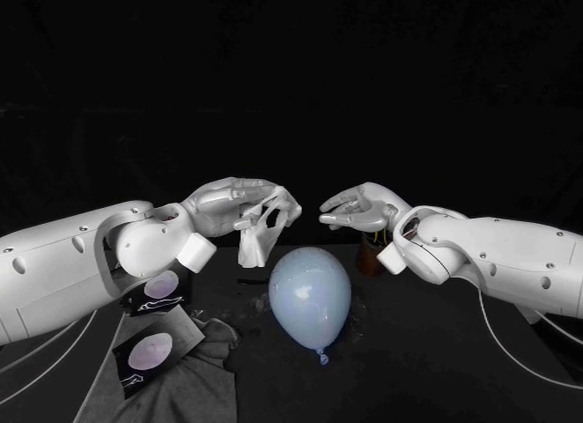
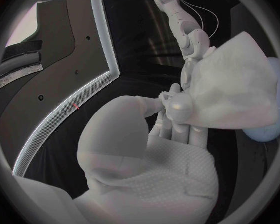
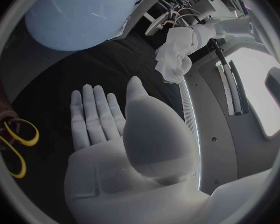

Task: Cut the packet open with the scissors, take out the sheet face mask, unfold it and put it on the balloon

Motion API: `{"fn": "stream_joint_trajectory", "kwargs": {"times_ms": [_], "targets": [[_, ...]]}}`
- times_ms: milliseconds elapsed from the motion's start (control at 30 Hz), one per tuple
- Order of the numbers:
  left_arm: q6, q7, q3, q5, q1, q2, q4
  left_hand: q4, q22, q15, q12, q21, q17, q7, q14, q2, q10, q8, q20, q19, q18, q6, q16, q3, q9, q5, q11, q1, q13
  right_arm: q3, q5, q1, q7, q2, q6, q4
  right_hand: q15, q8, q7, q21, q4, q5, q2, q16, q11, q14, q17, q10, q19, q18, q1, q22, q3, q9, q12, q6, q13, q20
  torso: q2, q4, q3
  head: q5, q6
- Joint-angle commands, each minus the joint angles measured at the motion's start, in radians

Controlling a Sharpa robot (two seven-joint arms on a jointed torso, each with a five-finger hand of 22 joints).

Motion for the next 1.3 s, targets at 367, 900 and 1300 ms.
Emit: {"fn": "stream_joint_trajectory", "kwargs": {"times_ms": [367,900,1300], "targets": [[-0.179,0.145,0.015,0.092,0.001,-0.039,0.075,-0.002,-0.010,0.004,-0.005,-0.005,-0.004,0.015,0.003,-0.004,-0.022,0.000,0.001,-0.014,0.005,-0.007,0.002,0.001,0.252,0.005,0.006,-0.004,-0.004,0.001,0.456,-0.091,0.201,-0.066,-0.016,0.191,-0.133,-0.033,0.001,0.377,-0.038,0.040,0.009,0.639,-0.073,0.646,0.507,0.086,0.481,0.002,0.100,0.170,-0.034,-0.047,-0.041,0.064,-0.001,-0.162,-0.002,0.0003,0.0007,0.013,-0.007],[-0.214,0.176,0.017,0.101,-0.005,-0.073,0.137,-0.003,-0.010,0.004,-0.005,-0.003,-0.005,0.016,0.005,-0.005,-0.027,0.000,0.001,-0.014,0.005,-0.007,0.003,0.000,0.251,0.005,0.006,-0.004,-0.004,0.003,0.609,-0.125,0.207,-0.043,0.099,0.285,-0.105,-0.081,0.022,0.511,-0.048,-0.002,0.017,1.000,-0.044,0.628,0.918,-0.081,0.462,0.006,0.010,0.260,-0.126,-0.074,-0.047,-0.006,-0.003,-0.131,0.000,0.0028,-0.0021,0.022,-0.007],[-0.202,0.171,0.016,0.099,-0.005,-0.085,0.181,-0.003,-0.009,0.004,-0.005,-0.002,-0.008,0.016,0.006,-0.006,-0.028,0.000,0.001,-0.013,0.006,-0.007,0.003,-0.001,0.251,0.005,0.007,-0.004,-0.004,0.012,0.649,-0.137,0.208,0.028,0.131,0.243,-0.102,-0.084,0.023,0.521,-0.043,-0.002,0.033,1.013,-0.042,0.628,0.929,-0.095,0.458,0.007,-0.005,0.263,-0.139,-0.075,-0.046,-0.017,-0.002,-0.128,0.000,-0.0002,0.0006,0.027,-0.005]]}}
